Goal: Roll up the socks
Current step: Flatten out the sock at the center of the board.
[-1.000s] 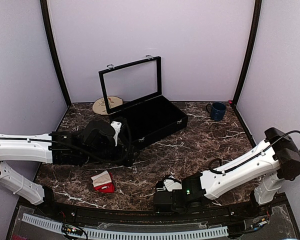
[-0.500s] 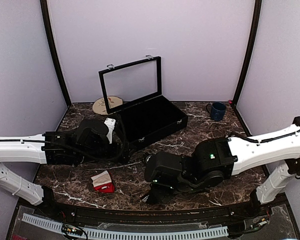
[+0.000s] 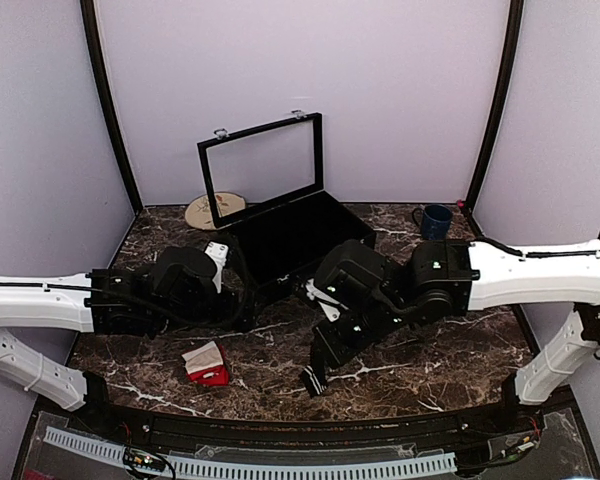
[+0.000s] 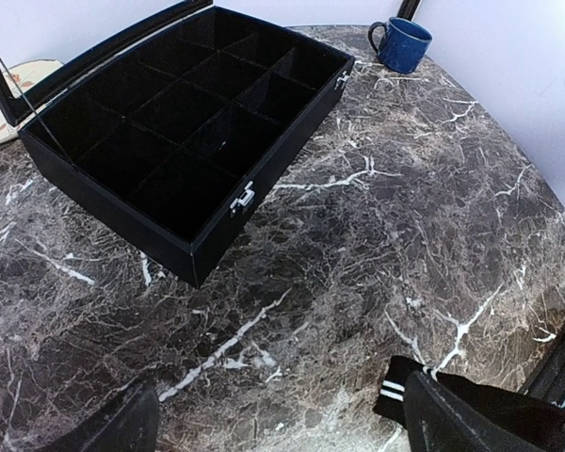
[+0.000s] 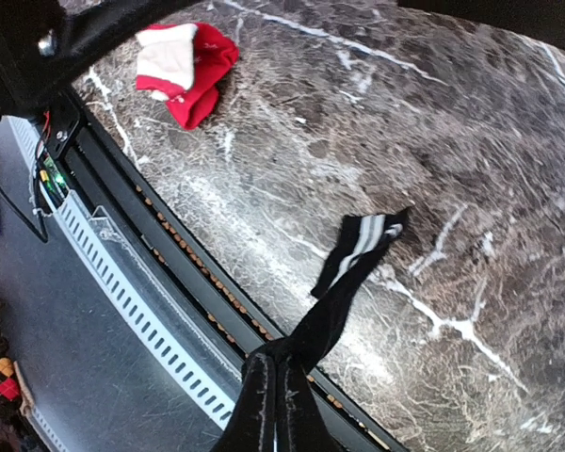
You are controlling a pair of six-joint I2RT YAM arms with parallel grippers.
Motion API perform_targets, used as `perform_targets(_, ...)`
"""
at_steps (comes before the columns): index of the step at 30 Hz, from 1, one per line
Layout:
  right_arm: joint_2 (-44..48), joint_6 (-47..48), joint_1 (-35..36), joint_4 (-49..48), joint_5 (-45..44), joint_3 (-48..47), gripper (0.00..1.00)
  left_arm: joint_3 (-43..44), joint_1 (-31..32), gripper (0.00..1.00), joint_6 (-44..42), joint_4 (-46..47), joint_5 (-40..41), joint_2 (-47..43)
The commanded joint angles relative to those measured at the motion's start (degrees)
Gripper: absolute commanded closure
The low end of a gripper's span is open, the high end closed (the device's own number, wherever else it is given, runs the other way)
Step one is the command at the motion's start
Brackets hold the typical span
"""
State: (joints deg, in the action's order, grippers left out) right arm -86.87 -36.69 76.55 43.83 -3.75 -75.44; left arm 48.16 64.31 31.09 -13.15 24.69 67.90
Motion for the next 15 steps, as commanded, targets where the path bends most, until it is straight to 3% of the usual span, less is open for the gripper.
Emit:
perform_targets(1, -5.6, 6.5, -1.5, -4.2, 6.5, -7.0, 1.0, -0.9, 0.2, 0.07, 0.4, 1.5, 3.0, -1.2)
perform_targets(9, -12.1, 10.1, -2.7, -4.7, 14.1, -18.2, 1.0, -3.7, 0.3, 0.07, 2.7, 1.3, 9.4, -6.1)
perform_targets(15, -8.0, 9.8, -6.8, -8.4, 15.1, -8.1, 1.0, -4.7, 0.2, 0.07, 2.2, 2.5, 9.7, -6.1)
